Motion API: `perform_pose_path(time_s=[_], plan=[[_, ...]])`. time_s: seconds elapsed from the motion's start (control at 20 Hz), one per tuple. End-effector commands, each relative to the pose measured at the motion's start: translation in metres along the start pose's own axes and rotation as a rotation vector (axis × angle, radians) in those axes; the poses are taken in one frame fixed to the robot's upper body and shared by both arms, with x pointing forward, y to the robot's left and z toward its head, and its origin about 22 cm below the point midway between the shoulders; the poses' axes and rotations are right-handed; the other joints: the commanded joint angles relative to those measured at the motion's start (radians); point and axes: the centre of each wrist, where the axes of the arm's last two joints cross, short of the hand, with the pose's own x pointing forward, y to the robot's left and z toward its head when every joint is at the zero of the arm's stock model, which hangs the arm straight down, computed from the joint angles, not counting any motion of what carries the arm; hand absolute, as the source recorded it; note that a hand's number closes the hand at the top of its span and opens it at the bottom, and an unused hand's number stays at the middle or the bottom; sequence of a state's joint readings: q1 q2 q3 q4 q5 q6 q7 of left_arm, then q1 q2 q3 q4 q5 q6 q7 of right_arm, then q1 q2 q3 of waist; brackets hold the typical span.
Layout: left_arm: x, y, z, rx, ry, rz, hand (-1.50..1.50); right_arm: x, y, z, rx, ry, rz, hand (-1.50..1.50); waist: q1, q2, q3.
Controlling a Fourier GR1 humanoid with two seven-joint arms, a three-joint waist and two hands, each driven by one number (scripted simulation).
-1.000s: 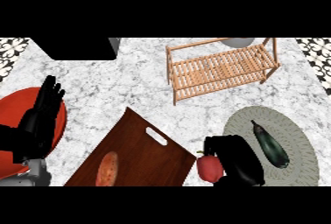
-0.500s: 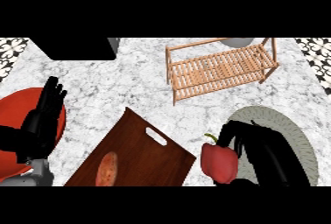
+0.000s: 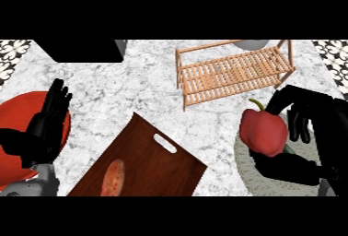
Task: Pick the bell pepper from the placemat and place it in the tiered shelf
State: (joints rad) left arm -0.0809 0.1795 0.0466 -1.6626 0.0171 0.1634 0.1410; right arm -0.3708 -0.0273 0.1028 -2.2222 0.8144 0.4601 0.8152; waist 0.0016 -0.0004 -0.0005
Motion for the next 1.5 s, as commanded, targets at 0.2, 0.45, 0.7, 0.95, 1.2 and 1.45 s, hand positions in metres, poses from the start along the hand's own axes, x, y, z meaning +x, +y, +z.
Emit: perform_pose_path(time_s=[0.2, 0.45, 0.7, 0.95, 1.2, 1.45], plan=[[0.003, -0.023, -0.002, -0.018, -0.008, 0.012, 0.0, 0.002, -0.02, -0.059, -0.076, 0.038, -0.06, 1.5, 0.004, 0.002, 0.0], [0.024, -0.015, -0.012, -0.004, -0.016, 0.019, 0.0, -0.038, 0.016, -0.098, -0.108, 0.036, -0.067, 1.5, 0.007, 0.004, 0.001], [0.007, -0.006, -0.005, 0.001, -0.004, -0.008, 0.0, -0.059, 0.036, -0.114, -0.136, 0.01, -0.067, 1.5, 0.005, 0.002, 0.001], [0.003, 0.019, -0.004, -0.009, -0.008, 0.012, 0.0, -0.06, 0.051, -0.148, -0.178, 0.005, -0.11, 1.5, 0.01, 0.003, 0.0], [-0.006, 0.0, 0.01, -0.009, 0.01, -0.01, 0.0, -0.051, 0.06, -0.168, -0.165, -0.007, -0.068, 1.5, 0.008, 0.002, 0.0], [-0.005, 0.006, 0.005, -0.015, 0.005, 0.0, 0.0, -0.074, 0.074, -0.184, -0.206, 0.091, -0.235, 1.5, 0.017, 0.006, 0.001]])
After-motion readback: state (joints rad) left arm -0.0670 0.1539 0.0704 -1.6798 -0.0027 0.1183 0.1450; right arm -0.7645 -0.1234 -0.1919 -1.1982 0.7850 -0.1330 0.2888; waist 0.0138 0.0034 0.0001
